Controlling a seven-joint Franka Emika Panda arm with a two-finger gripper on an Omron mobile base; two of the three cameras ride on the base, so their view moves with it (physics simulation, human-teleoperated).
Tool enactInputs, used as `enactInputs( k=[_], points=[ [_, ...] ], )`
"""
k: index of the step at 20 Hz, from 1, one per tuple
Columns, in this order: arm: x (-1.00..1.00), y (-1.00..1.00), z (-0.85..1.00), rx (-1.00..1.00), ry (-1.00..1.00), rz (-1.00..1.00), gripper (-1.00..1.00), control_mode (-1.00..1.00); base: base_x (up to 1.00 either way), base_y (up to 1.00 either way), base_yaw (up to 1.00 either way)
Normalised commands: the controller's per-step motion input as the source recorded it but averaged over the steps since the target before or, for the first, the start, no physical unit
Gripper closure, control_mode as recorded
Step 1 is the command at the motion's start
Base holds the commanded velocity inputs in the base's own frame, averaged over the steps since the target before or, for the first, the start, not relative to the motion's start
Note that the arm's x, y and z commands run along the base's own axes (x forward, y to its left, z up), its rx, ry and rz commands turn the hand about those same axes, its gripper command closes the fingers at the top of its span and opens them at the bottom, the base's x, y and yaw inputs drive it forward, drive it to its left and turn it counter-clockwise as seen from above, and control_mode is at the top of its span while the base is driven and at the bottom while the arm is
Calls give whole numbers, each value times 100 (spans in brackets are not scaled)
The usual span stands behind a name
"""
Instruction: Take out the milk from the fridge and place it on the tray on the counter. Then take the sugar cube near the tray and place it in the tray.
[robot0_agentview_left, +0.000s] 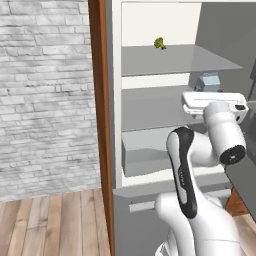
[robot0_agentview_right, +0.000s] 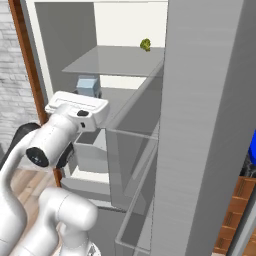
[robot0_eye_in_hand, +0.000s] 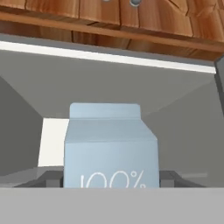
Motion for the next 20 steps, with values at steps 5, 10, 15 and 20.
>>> enactInputs(
  k=[5,10,15,20],
  points=[
    [-43,0,0,10,1,-1,100,-100,0,0,0],
    [-21,0,0,0,0,0,100,-100,0,0,0],
    [-30,5,0,-2,-4,0,100,-100,0,0,0],
    [0,0,0,0,0,0,100,100,-97,21,0]
  ],
)
